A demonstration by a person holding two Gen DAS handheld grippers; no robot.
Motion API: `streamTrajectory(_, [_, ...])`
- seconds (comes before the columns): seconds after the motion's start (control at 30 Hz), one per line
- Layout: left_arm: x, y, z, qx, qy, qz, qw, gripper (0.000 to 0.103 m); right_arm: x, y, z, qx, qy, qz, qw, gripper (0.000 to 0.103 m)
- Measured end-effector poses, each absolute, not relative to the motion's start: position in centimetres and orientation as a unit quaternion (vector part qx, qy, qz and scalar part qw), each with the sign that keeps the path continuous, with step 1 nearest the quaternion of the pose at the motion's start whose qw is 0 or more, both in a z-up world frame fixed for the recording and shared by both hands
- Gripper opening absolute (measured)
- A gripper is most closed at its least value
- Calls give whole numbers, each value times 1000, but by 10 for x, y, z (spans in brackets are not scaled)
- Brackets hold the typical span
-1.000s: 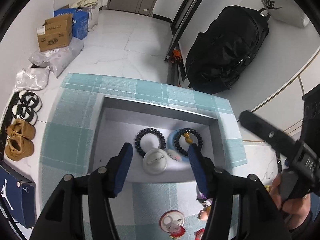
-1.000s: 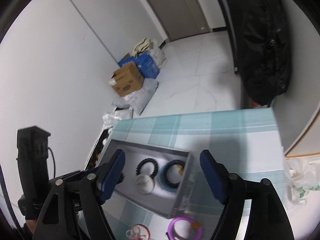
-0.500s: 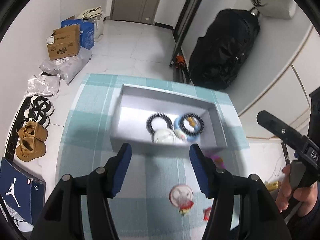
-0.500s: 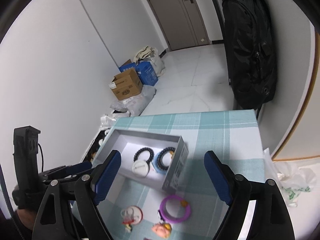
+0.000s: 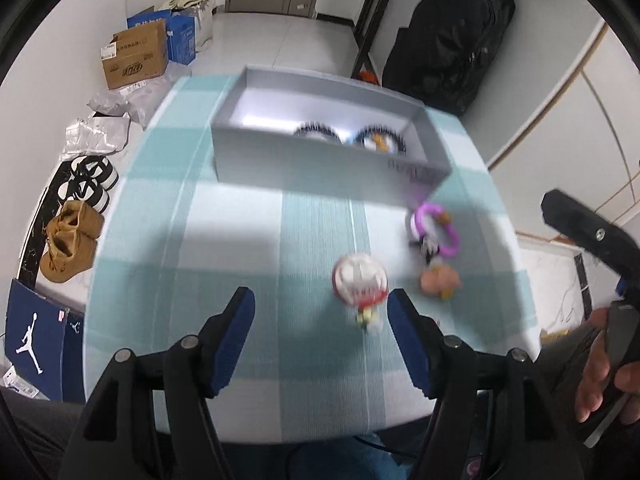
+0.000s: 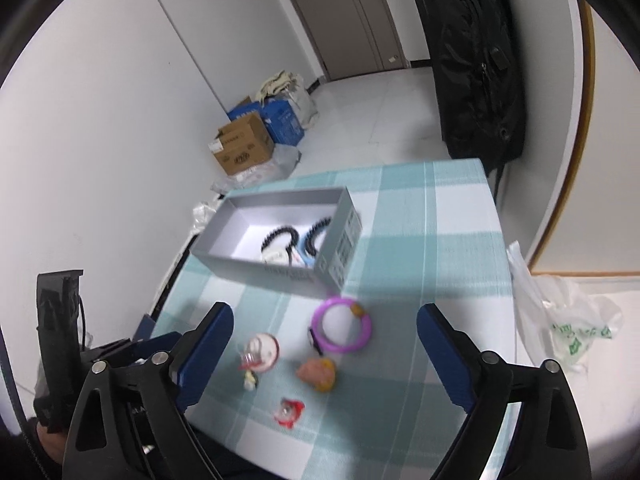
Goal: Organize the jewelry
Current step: 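Withdraw both tools from the box back over the table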
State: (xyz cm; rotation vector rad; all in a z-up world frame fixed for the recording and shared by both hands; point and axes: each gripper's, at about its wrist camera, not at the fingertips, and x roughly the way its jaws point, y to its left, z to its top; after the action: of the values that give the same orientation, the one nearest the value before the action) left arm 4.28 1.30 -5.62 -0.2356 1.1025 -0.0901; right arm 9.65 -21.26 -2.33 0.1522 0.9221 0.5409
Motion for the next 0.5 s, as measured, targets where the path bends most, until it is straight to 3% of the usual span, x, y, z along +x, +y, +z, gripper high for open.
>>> streamTrajectory(0.5, [38, -9, -72, -81, 547, -56, 831, 64, 68, -215, -42, 50, 464, 242, 851, 97])
